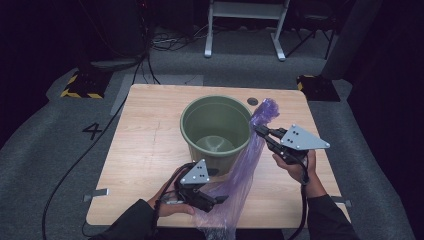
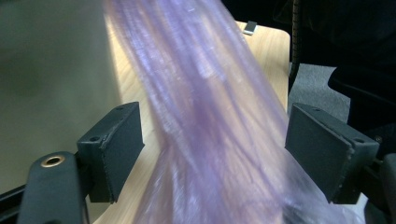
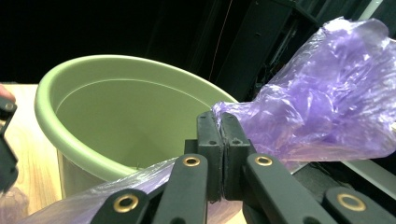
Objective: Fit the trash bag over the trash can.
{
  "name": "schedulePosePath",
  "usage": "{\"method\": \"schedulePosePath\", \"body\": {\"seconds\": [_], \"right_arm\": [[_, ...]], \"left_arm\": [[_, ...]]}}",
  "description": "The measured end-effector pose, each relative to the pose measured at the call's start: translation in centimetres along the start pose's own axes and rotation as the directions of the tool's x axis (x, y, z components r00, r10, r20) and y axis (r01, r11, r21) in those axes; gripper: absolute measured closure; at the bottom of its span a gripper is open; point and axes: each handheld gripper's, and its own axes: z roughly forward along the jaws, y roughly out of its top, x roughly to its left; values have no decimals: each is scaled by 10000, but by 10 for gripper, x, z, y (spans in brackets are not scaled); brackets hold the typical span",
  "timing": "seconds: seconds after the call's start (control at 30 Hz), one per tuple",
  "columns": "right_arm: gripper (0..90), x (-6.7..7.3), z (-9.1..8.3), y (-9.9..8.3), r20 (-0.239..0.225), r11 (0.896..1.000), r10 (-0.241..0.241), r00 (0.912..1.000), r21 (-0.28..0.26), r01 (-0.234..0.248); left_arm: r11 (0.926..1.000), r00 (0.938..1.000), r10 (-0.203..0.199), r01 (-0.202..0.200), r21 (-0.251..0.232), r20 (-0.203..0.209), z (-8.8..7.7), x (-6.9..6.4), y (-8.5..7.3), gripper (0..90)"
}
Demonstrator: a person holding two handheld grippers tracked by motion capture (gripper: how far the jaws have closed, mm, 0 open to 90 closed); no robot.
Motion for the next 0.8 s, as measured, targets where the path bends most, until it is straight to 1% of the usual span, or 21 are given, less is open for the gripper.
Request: {"method": "schedulePosePath", "body": {"seconds": [0.03,0.07,0.1,0.13,0.2,0.23,0.27,0.3,0.33,0.37,0.4,0.43,0.47,0.53,0.57,0.63,0.7,0.77,0.8], "right_arm": [[893,1,2,1,-4,10000,-71,10000,61,71],[893,1,2,1,-4,10000,-71,10000,61,71],[894,2,5,2,-90,9998,-149,9998,89,150],[894,3,6,2,-124,9997,-193,9997,126,194],[894,5,7,3,-181,9995,-284,9994,115,286],[894,5,8,4,-228,9996,-279,9994,100,281],[894,6,8,4,-253,9995,-289,9993,107,292],[894,6,9,5,-289,9995,-301,9991,84,304],[894,6,9,5,-289,9995,-301,9991,84,304],[894,7,9,7,-374,9996,-290,9989,16,291],[894,8,9,9,-434,9995,-318,9986,-23,317],[894,9,9,10,-502,9992,-389,9980,-77,386],[894,10,9,12,-579,9991,-417,9974,-98,412],[894,11,9,14,-620,9988,-482,9969,-149,474],[894,14,7,17,-749,9981,-589,9954,-245,572],[893,16,6,20,-849,9975,-662,9942,-313,637],[893,18,6,22,-963,9968,-729,9927,-388,695],[893,19,5,25,-1138,9963,-737,9908,-524,680],[893,19,5,25,-1138,9963,-737,9908,-524,680]], "left_arm": [[9999,9999,88,-87,52,-101,4,-2,1,178],[9999,9999,88,-87,52,-101,4,-2,1,178],[9997,9998,185,-183,173,-119,13,-5,1,183],[9995,9996,213,-209,222,-161,17,-6,1,176],[9995,9998,76,-71,302,-178,25,-6,1,175],[9992,9997,42,-31,389,-260,30,-5,1,173],[9986,9988,-2,27,527,-486,34,-4,1,171],[9983,9982,-51,86,583,-600,38,-3,1,176],[9983,9982,-51,86,583,-600,38,-3,1,185],[9973,9969,10,48,728,-786,44,0,-1,179],[9973,9961,-99,162,716,-876,47,1,-2,183],[9975,9959,-120,183,689,-900,49,3,-3,201],[9972,9944,-91,168,725,-1050,50,4,-4,211],[9971,9941,-95,176,746,-1079,52,6,-5,266],[9970,9935,-59,146,762,-1135,54,8,-7,314],[9971,9909,83,20,762,-1345,54,9,-9,402],[9968,9904,144,-33,803,-1378,52,11,-10,503],[9958,9889,412,-290,864,-1429,50,13,-11,587],[9958,9889,412,-290,864,-1429,50,13,-11,607]]}}
